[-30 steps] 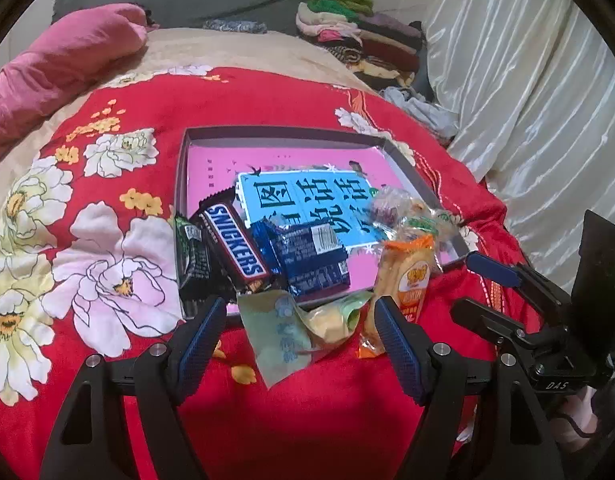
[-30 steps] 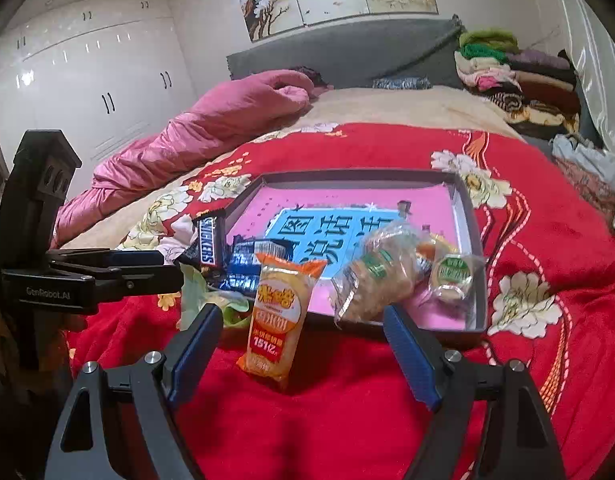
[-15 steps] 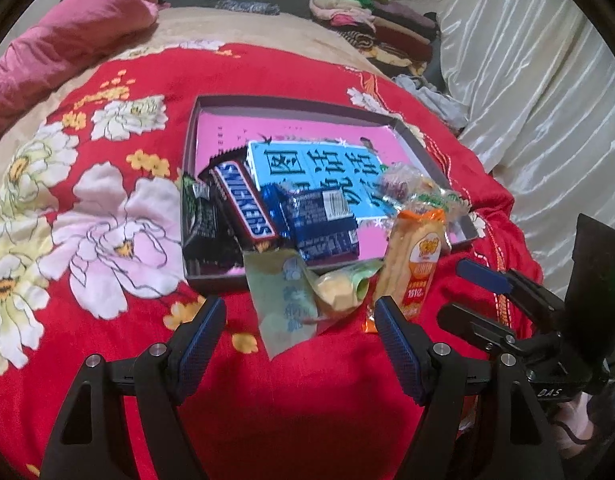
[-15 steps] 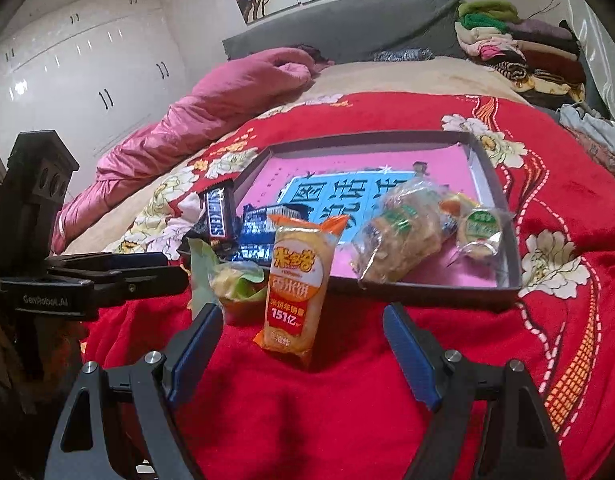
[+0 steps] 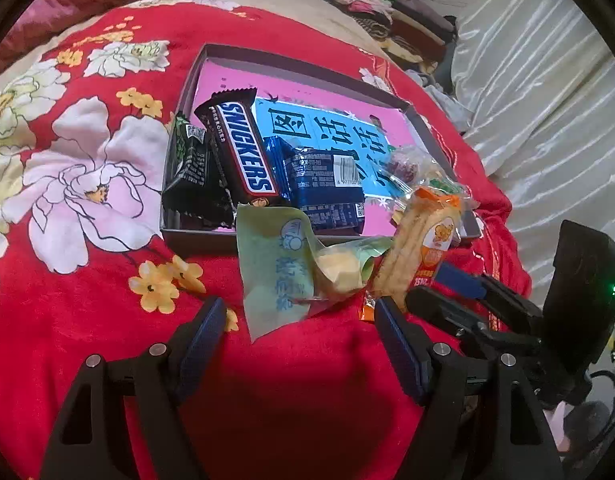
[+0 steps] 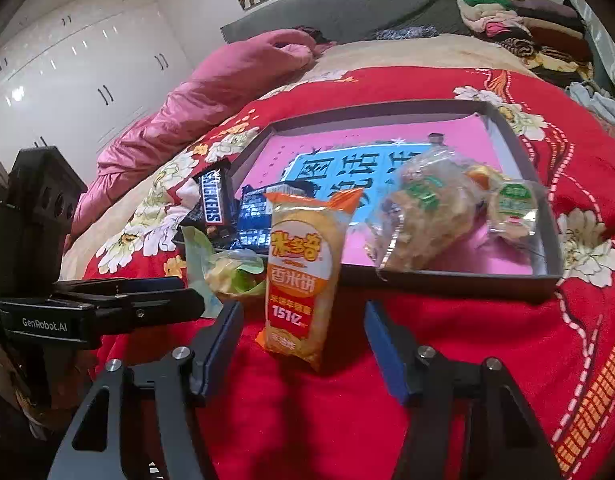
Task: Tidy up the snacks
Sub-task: 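Grasp the pale green wrapper with left gripper while right gripper grasps the orange rice-cracker bag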
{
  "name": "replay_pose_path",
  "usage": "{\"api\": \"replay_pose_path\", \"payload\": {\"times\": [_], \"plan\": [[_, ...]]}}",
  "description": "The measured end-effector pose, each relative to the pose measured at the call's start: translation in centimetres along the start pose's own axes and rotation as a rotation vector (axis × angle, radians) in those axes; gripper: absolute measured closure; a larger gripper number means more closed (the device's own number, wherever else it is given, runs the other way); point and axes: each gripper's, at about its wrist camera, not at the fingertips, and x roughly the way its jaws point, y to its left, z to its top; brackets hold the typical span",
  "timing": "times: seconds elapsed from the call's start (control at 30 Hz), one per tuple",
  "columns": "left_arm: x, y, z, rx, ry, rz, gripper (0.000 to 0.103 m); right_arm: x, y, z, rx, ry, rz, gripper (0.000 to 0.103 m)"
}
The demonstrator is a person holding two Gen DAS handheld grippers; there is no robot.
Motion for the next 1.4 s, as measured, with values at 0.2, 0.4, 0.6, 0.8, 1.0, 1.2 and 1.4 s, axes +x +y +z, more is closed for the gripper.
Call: {"api": "replay_pose_path", "payload": {"times": [0.2, 0.4, 0.6, 0.8, 1.0, 1.2, 1.4], "plan": [[0.8, -0.1, 0.2, -0.027, 0.011, -0.024, 0.025, 1.3, 0.5, 0.2, -0.026, 0.018, 0.01, 0.051], [1.8, -0.2, 0.6, -0.057, 0.02, -0.025, 0.025, 2.0, 0.2, 0.6, -0.03, 0.02, 0.01, 0.068], [2.8, -0.8, 1.1, -0.073, 0.018, 0.006, 0.026, 1.3, -0.2, 0.8, -0.038, 0.021, 0.001, 0.07], [3.6, -1.0, 1.5, -0.127, 0.013, 0.029, 0.029, 0.3, -1.2, 0.7, -0.004, 0.011, -0.005, 0.07], [4.4, -1.4, 1.6, -0.143, 0.009, 0.076, 0.039, -0.6, -2.2, 0.9, 0.04, -0.013, 0.008, 0.07], [4.5, -2.0, 1.4, -0.084, 0.026, 0.066, 0.068, -1.2, -2.0, 0.9, 0.045, -0.025, 0.031, 0.07], [2.8, -2.9, 1.4, -0.031, -0.001, 0.019, 0.069, -2.8, -1.6, 1.1, 0.028, -0.083, 0.054, 0.07]]}}
